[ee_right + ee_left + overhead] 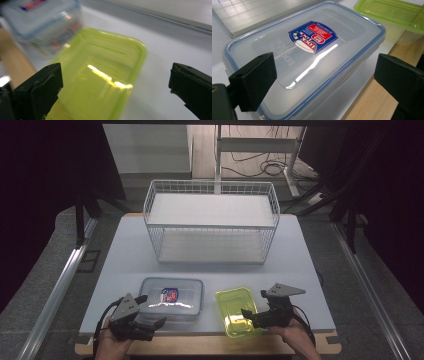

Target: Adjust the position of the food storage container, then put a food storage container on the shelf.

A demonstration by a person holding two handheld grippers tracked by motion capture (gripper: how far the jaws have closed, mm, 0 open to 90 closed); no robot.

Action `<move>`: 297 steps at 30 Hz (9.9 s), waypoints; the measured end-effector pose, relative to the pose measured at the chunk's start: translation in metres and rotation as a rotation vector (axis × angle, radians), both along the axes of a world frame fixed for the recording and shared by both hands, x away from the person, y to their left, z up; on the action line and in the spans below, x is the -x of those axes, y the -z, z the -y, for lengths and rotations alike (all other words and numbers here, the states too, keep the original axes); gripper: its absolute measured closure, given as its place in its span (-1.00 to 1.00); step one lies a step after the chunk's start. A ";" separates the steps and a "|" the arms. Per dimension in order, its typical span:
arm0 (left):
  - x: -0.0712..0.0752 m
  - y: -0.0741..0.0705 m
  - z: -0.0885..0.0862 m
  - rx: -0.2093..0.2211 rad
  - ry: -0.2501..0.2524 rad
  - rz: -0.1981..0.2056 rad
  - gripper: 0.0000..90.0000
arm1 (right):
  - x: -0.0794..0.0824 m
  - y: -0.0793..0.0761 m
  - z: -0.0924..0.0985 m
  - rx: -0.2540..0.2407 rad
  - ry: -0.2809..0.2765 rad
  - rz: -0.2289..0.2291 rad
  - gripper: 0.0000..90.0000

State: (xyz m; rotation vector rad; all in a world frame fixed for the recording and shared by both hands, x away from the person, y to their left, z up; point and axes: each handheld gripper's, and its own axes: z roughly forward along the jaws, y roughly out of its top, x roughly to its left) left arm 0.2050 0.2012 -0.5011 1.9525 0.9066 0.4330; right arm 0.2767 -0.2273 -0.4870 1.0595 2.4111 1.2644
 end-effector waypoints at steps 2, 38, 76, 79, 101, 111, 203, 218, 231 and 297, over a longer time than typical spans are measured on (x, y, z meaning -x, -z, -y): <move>-0.001 0.001 0.000 0.006 -0.003 -0.004 -0.92 | -0.001 0.003 0.000 0.044 0.023 0.023 -1.00; -0.001 0.002 -0.003 0.023 -0.007 0.022 -0.93 | 0.043 -0.022 -0.069 0.188 -0.294 0.077 0.98; -0.002 0.003 -0.004 0.025 -0.014 0.018 -0.92 | 0.020 -0.001 -0.026 0.337 -0.164 -0.071 0.98; -0.002 0.003 -0.004 0.028 -0.015 0.017 -0.92 | 0.014 -0.002 -0.010 0.350 -0.137 -0.084 0.98; -0.003 0.003 -0.005 0.046 -0.022 0.007 -0.93 | 0.011 -0.014 -0.008 0.246 -0.163 -0.096 0.97; -0.004 0.003 -0.006 0.038 -0.033 0.004 -0.92 | -0.018 -0.019 -0.067 0.251 -0.160 -0.017 0.98; -0.053 0.015 0.033 -0.096 -0.001 -0.199 0.99 | -0.008 -0.003 -0.015 0.210 -0.032 -0.032 0.95; -0.054 0.017 0.005 -0.044 -0.055 -0.155 -0.59 | -0.012 -0.001 0.001 0.204 0.041 -0.003 0.03; -0.054 0.015 0.007 -0.055 0.004 -0.130 -0.82 | -0.018 -0.002 -0.002 0.109 -0.038 -0.003 -0.73; -0.066 -0.001 0.031 0.264 0.110 -0.387 -0.01 | -0.027 -0.009 -0.016 -0.175 -0.079 -0.325 0.10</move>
